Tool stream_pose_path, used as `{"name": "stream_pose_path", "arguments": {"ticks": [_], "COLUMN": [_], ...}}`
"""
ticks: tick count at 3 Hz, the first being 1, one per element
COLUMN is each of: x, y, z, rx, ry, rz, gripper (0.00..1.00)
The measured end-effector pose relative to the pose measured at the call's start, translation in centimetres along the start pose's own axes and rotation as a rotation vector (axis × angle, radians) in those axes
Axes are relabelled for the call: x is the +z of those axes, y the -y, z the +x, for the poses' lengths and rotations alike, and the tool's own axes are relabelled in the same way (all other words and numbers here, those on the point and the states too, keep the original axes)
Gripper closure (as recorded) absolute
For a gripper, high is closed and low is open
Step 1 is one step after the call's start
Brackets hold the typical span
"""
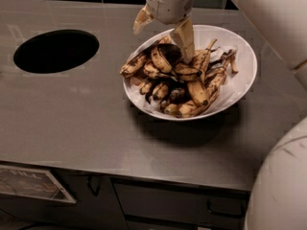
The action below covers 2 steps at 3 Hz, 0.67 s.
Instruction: Pick banana from white bowl
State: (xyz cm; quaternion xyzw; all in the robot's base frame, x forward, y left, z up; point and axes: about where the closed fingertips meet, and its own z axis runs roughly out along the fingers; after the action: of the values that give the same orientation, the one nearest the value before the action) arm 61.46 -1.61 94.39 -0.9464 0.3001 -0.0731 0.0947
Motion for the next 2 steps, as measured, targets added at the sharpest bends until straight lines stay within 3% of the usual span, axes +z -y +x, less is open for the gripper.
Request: {"name": "stream_pose_path", "arguments": {"ticks": [1,2], "x": [-0.01,-0.52], "y": [-0.01,-0.33], "z": [0.0,0.19], "rx": [0.0,0.01], "ry": [0.0,-0.006], "rz": [0.0,0.009], "gripper": [0.42,0.41]}}
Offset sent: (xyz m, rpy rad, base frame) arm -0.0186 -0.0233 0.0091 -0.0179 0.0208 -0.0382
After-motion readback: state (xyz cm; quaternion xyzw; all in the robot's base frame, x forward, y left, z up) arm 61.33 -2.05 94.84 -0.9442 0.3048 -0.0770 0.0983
